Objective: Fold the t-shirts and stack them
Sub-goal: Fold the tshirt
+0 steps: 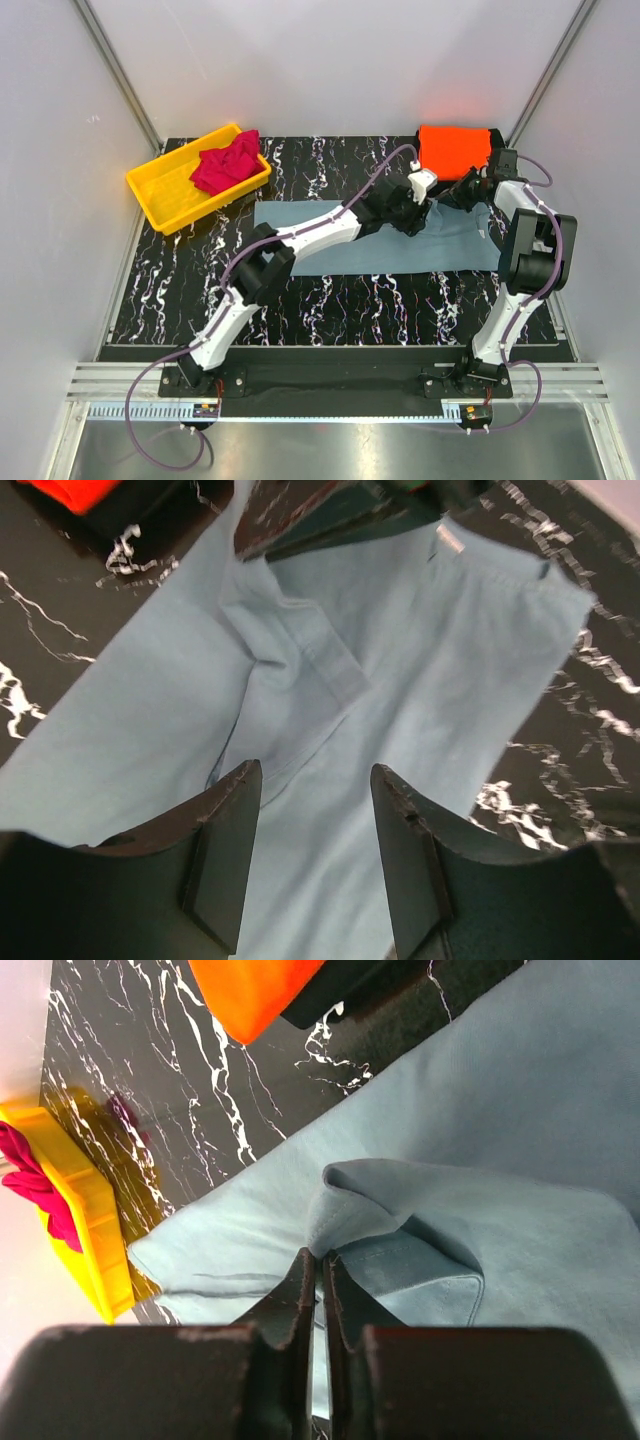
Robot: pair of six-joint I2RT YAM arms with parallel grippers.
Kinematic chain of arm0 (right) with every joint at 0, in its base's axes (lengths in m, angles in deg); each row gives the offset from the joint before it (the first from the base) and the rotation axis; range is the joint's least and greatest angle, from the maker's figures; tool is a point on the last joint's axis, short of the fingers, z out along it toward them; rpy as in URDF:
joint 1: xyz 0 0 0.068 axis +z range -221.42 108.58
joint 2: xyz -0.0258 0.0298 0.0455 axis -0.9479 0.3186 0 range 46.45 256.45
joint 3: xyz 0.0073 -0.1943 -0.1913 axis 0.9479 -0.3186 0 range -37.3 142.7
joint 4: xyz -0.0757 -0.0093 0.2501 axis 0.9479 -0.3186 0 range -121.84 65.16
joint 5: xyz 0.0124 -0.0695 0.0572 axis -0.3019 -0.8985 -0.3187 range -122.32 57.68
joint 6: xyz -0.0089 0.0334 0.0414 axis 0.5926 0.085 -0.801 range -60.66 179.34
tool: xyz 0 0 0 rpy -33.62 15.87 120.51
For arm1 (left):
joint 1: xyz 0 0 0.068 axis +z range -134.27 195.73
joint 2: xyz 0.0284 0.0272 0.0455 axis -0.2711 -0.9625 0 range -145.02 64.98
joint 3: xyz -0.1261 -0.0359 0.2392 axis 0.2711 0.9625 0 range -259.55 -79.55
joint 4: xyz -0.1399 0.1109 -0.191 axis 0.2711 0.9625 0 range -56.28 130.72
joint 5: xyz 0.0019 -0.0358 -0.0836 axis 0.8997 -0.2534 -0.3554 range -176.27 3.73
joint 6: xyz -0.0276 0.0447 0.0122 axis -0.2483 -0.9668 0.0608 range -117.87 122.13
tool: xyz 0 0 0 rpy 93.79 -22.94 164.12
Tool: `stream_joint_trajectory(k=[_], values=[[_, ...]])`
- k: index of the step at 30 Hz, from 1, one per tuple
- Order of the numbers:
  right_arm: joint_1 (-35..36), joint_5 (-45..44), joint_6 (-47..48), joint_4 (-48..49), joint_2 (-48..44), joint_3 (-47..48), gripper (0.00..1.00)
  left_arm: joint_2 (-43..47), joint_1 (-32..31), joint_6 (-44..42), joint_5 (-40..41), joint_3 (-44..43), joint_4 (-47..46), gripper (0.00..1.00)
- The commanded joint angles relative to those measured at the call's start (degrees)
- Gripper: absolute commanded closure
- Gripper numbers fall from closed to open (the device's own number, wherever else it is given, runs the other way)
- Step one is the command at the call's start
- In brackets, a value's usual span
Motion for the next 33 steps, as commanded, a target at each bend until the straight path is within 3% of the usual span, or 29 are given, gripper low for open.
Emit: stream_joint_trajectory(k=[1,5,10,16,22,28,33], values=[[0.4,0.8,0.6,1.0,-1.6,0.8,0.87,-3.1,0.5,-1.1,0.0,-4.6,0.6,0.48],[0.4,-2.3,2.0,-0.9,-1.1,3.9,0.73,0.3,1.4,2.9,0.2,0.8,-2.7,0.48],[0.7,-7.4,1.3,-6.8,-3.7,8.7,0.72,11.8,5.6,10.2,-0.3,10.8,-5.4,0.46],[3.7,-15.8,2.3,-14.6,-8.5,4.6,0.68,26.2,14.2,17.2,-4.6,25.3,-0.6,0.46],[4.3,-21.0,-4.6,-20.1,-12.5,-1.0,0.68,37.1,19.4,15.6,-4.6,38.4,4.5,0.44],[5.0,-23.8,-7.4,-20.8,-14.7,-5.2,0.65,38.6,21.4,17.9,-4.9,45.4,5.8,0.44],[5.1,-22.8,-10.5,-20.2,-13.2,-7.5,0.63,38.9,21.5,17.8,-5.4,46.2,5.6,0.44]])
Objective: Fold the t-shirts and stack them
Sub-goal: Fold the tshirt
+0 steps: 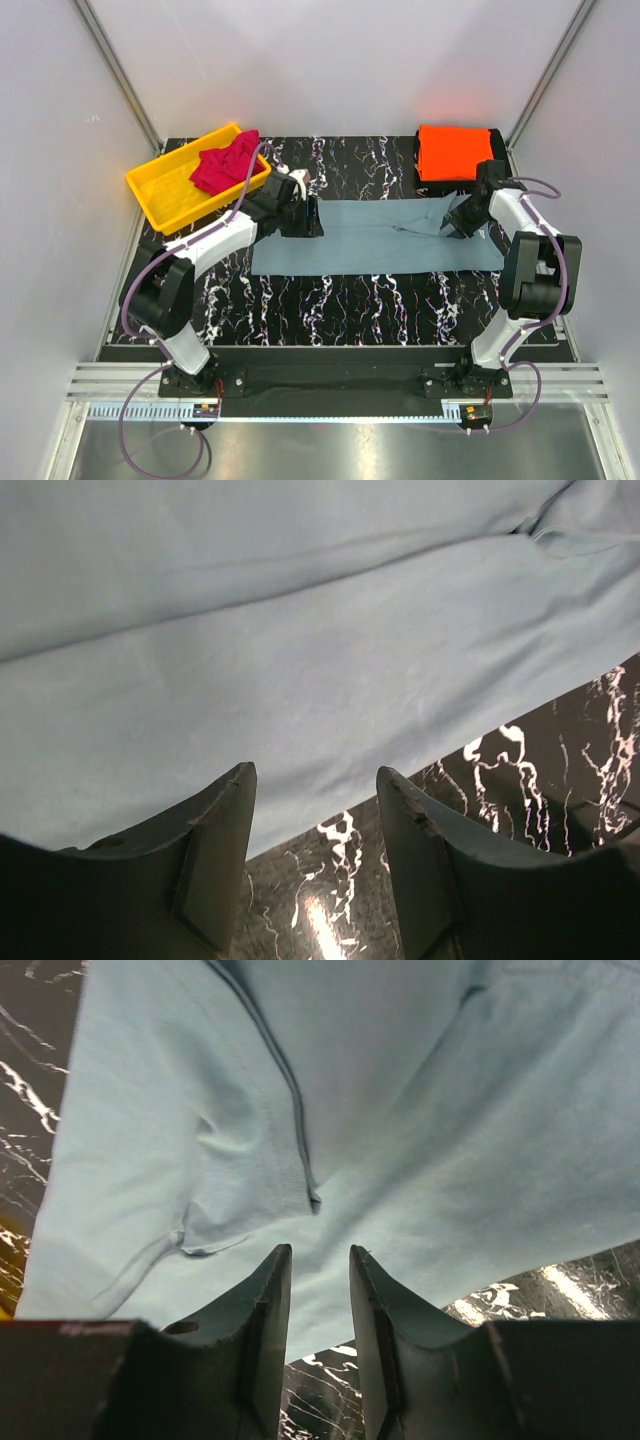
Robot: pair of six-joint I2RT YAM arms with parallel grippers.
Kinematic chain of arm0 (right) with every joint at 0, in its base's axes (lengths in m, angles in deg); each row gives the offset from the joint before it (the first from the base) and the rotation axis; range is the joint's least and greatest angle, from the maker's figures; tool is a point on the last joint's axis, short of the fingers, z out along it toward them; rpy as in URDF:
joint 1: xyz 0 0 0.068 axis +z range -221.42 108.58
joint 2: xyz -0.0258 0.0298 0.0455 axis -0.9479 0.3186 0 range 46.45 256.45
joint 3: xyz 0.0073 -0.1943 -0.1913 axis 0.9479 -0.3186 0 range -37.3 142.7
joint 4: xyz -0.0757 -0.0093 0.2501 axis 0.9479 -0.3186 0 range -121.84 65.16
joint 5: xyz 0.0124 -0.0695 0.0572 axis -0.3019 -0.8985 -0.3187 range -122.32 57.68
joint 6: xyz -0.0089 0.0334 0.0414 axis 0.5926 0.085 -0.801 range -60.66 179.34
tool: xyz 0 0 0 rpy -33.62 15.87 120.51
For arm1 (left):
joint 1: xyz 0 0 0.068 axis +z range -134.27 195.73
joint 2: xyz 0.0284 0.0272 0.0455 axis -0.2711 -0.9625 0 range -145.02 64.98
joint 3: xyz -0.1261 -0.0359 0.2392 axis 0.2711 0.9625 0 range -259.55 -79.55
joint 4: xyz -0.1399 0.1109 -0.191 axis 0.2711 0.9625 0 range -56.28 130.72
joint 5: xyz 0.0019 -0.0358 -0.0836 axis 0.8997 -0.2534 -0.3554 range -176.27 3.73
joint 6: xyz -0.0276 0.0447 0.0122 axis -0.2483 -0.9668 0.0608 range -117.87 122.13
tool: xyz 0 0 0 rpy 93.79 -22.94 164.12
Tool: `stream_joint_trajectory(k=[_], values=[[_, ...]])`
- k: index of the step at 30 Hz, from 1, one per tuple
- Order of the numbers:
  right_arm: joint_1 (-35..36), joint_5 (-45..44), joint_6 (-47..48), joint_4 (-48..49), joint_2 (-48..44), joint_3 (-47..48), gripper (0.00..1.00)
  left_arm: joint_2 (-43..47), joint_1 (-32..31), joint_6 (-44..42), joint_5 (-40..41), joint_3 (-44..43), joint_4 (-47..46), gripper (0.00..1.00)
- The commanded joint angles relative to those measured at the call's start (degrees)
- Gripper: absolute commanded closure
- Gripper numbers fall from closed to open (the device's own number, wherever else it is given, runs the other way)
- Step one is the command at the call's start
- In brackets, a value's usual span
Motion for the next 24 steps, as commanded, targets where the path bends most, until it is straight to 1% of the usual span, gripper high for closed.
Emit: stream_joint_trajectory(k=[1,6,10,19,24], values=[[0.5,-0.4,-4.2,0.3,-1.1,-1.1,0.63,1.0,0.3,0.4,-1.7,-0.5,-1.8,0.44],[0.9,-0.6,-6.3,4.0,0.3,-2.8,0.62,1.2,0.3,0.0,-0.8,-0.2,-1.9,0.44],[1.1,0.9,-7.3,6.7,1.9,-3.0,0.62,0.9,0.3,-0.1,-0.5,0.3,-1.8,0.44],[1.6,0.9,-7.6,7.6,5.9,-0.6,0.62,-0.5,0.3,-0.3,0.0,-0.1,-1.8,0.44],[1.7,1.5,-7.8,8.3,6.5,0.8,0.69,-0.9,0.3,-0.5,0.1,-0.1,-1.9,0.44]])
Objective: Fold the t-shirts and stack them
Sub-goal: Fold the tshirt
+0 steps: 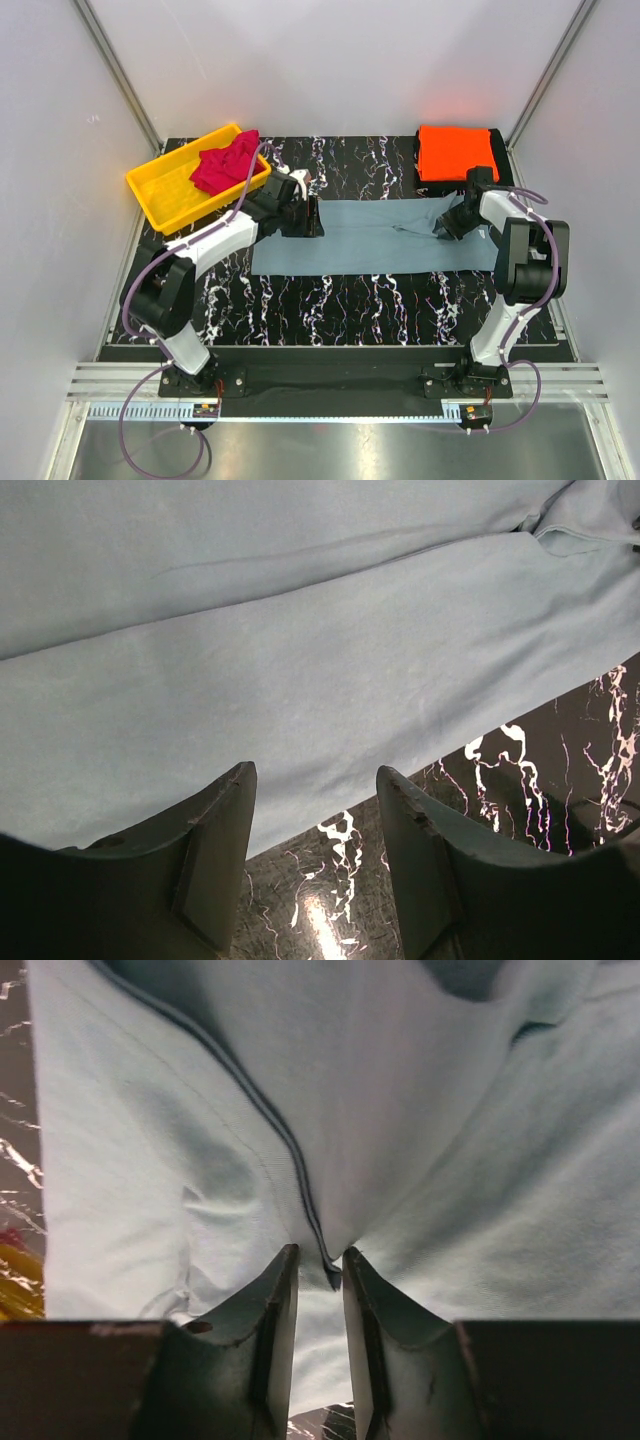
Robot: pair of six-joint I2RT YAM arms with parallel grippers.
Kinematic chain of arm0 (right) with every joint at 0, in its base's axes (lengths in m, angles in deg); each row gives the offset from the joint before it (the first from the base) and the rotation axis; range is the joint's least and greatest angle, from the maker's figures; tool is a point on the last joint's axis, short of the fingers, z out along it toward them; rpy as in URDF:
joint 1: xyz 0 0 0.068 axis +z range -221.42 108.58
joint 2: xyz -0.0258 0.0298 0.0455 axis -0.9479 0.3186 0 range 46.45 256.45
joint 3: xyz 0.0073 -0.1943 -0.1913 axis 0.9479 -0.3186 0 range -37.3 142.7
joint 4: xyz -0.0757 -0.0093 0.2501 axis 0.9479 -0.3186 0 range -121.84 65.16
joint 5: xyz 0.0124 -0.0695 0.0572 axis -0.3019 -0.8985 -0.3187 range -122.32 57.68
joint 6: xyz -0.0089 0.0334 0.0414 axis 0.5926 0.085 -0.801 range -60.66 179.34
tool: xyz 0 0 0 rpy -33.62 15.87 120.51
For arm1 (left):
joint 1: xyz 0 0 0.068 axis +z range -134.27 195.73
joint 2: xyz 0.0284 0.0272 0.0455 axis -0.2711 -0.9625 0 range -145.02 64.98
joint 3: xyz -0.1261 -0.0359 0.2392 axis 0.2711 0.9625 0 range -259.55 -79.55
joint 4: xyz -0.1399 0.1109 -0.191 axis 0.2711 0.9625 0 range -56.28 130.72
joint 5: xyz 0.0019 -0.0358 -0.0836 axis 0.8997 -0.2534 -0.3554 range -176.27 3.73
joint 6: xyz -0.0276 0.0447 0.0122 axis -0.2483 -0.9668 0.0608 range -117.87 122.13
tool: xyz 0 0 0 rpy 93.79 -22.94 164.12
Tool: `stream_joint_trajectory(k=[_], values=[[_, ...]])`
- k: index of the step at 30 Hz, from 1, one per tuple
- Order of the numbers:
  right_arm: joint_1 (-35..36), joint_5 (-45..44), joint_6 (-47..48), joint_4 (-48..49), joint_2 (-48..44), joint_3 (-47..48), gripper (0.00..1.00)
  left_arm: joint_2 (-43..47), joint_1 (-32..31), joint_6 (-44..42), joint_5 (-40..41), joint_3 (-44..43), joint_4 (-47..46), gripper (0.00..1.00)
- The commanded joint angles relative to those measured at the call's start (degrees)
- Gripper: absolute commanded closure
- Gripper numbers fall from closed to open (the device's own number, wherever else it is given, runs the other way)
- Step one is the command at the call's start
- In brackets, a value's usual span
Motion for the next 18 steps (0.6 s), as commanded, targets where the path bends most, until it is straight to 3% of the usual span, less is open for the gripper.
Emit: stream_joint_trajectory(k=[1,6,10,14,18], values=[[0.6,1.3,-0.9,1.9,0.0,3.0,0.69,-0.8,0.2,-0.6,0.3,-0.3,-1.8,0.44],[0.7,1.7,-0.9,2.4,0.8,4.4,0.88,-1.6,0.2,-0.4,0.2,-0.2,-1.9,0.45],[0.8,2.9,-0.5,2.7,1.5,5.5,0.92,-2.2,0.2,-0.3,-0.2,0.0,-2.5,0.45],[0.9,4.5,0.5,2.7,2.5,7.9,0.78,-3.0,0.2,-0.2,0.1,0.1,-2.8,0.45],[0.9,3.7,-0.2,2.5,2.0,7.5,0.73,-3.7,0.2,0.1,-0.2,0.3,-3.1,0.45]])
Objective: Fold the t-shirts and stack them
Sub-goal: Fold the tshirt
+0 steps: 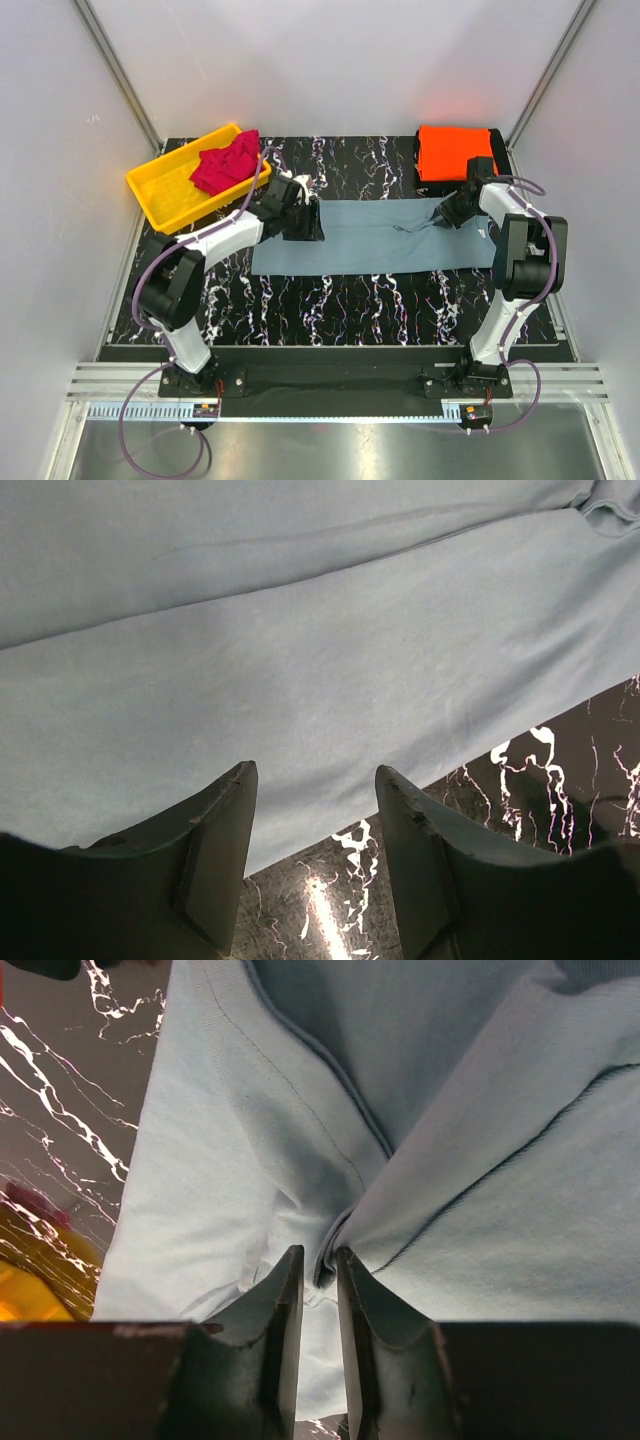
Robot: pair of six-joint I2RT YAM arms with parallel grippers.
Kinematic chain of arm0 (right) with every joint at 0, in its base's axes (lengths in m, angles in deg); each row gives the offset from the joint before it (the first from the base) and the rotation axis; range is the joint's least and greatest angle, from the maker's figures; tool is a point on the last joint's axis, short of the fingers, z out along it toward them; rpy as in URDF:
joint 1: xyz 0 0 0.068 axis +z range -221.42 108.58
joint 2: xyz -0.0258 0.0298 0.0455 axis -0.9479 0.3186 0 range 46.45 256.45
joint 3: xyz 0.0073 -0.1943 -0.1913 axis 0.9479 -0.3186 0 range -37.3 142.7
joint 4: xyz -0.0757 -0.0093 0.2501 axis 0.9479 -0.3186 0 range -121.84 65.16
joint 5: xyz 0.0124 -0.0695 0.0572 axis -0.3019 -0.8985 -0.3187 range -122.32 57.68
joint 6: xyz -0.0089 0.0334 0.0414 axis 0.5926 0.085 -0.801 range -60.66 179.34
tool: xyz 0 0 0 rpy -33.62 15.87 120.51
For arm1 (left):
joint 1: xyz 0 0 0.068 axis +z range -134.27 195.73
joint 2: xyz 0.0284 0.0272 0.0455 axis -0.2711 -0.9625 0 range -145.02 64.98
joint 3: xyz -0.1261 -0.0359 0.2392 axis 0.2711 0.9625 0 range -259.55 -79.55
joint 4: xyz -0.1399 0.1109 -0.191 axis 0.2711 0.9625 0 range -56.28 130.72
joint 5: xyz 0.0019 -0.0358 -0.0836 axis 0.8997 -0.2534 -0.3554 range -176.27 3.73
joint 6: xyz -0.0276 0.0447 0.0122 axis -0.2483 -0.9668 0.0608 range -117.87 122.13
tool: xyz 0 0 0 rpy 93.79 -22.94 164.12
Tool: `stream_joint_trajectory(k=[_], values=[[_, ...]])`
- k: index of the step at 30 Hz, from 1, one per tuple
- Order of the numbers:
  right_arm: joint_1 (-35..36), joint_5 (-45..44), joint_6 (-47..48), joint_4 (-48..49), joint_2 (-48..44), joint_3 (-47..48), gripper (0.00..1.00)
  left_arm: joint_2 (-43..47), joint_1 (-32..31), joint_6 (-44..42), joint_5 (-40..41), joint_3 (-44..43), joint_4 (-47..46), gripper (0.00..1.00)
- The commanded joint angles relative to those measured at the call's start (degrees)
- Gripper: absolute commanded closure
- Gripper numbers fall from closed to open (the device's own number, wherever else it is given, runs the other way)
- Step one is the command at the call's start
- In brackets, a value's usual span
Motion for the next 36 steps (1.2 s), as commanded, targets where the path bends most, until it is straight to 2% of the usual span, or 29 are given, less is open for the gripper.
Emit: stream_joint_trajectory(k=[1,6,10,14,16,18,24,28,36], values=[[0.6,0.6,-0.4,1.0,-0.4,2.0,0.73,-0.1,0.2,0.1,-0.2,0.4,-2.5,0.45],[0.7,0.6,-0.5,0.5,-0.5,2.2,0.79,-0.8,0.2,0.1,0.5,0.3,-2.6,0.45],[0.7,0.8,-0.4,0.3,-0.9,2.7,0.85,-2.3,0.3,1.1,7.7,0.1,-0.6,0.45],[0.8,1.3,0.0,0.0,-0.4,3.7,0.76,-4.0,0.7,2.2,14.8,0.1,0.7,0.45],[0.7,0.9,0.1,-0.1,0.2,4.0,0.85,-4.6,0.7,2.7,16.3,0.1,1.1,0.45],[0.8,1.1,0.4,0.0,0.7,4.6,1.00,-5.4,0.8,2.9,16.6,0.2,1.4,0.45],[3.2,4.9,3.8,3.9,2.7,8.9,1.00,-6.7,0.7,3.2,16.9,0.9,1.4,0.45],[6.1,4.8,7.3,4.0,6.1,13.8,1.00,-6.5,0.8,3.4,17.0,0.9,1.2,0.45],[8.0,6.1,13.3,6.1,9.3,17.8,1.00,-6.6,0.7,3.2,17.0,1.0,1.4,0.45]])
